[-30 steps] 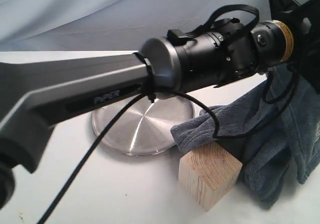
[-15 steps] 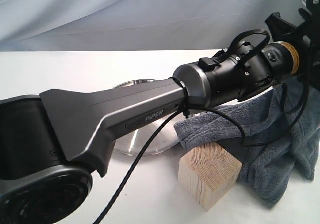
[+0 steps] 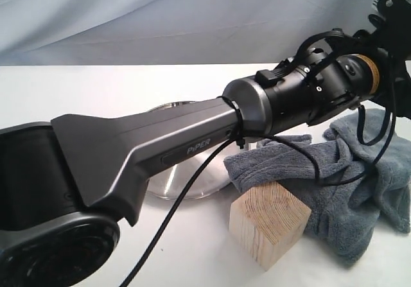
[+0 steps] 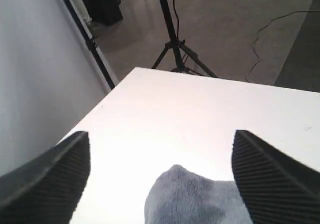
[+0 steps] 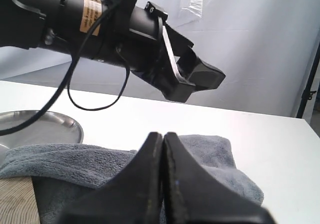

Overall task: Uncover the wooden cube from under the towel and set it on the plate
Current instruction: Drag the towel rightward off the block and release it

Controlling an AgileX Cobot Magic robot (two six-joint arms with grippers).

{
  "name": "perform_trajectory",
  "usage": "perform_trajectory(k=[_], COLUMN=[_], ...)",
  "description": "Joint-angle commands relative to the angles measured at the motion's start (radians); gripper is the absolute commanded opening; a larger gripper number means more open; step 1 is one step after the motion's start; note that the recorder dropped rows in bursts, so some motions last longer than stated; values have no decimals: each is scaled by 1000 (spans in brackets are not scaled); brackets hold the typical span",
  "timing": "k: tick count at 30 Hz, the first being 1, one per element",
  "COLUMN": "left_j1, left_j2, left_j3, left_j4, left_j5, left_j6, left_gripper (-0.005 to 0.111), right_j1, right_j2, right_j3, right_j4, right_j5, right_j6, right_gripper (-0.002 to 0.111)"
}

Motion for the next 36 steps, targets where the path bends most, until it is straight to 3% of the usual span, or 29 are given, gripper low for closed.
perform_trajectory(k=[1,6,8,9,11,14,16,21,23,25,27,30,31,32,36], left_j1=[-5,-5,-5,-5,-3,17,53,129,151,169,171,169,165,165,162], left_j2=[-59,-144,-173,-186,-191,-185,-171,-149,-138,-123,-110,-99,-97,-97,-93], left_j3=[-33,-33,-33,-33,-33,-33,-33,-33,-33,-33,-33,-33,-33,-33,-31], left_j4=[-28,-60,-60,-60,-60,-172,-293,-406,-440,-475,-492,-518,-534,-555,-592], left_j5=[189,434,567,676,843,1035,1035,1035,1035,1035,1035,1035,1035,1035,1035], left_j6=[-147,-140,-140,-138,-77,117,158,139,119,117,117,122,122,131,170], left_gripper=[75,72,51,31,4,1,1,1,6,18,39,81,88,93,94], right_j1=[3,3,3,3,3,3,3,3,3,3,3,3,3,3,3], right_j2=[-4,-4,-4,-4,-4,-4,-4,-4,-4,-4,-4,-4,-4,-4,-4], right_j3=[3,3,3,3,3,3,3,3,3,3,3,3,3,3,3], right_j4=[6,6,6,6,6,6,6,6,6,6,6,6,6,6,6], right_j5=[-6,-6,-6,-6,-6,-6,-6,-6,-6,-6,-6,-6,-6,-6,-6], right_j6=[1,1,1,1,1,1,1,1,1,1,1,1,1,1,1], right_gripper=[0,0,0,0,0,0,0,0,0,0,0,0,0,0,0])
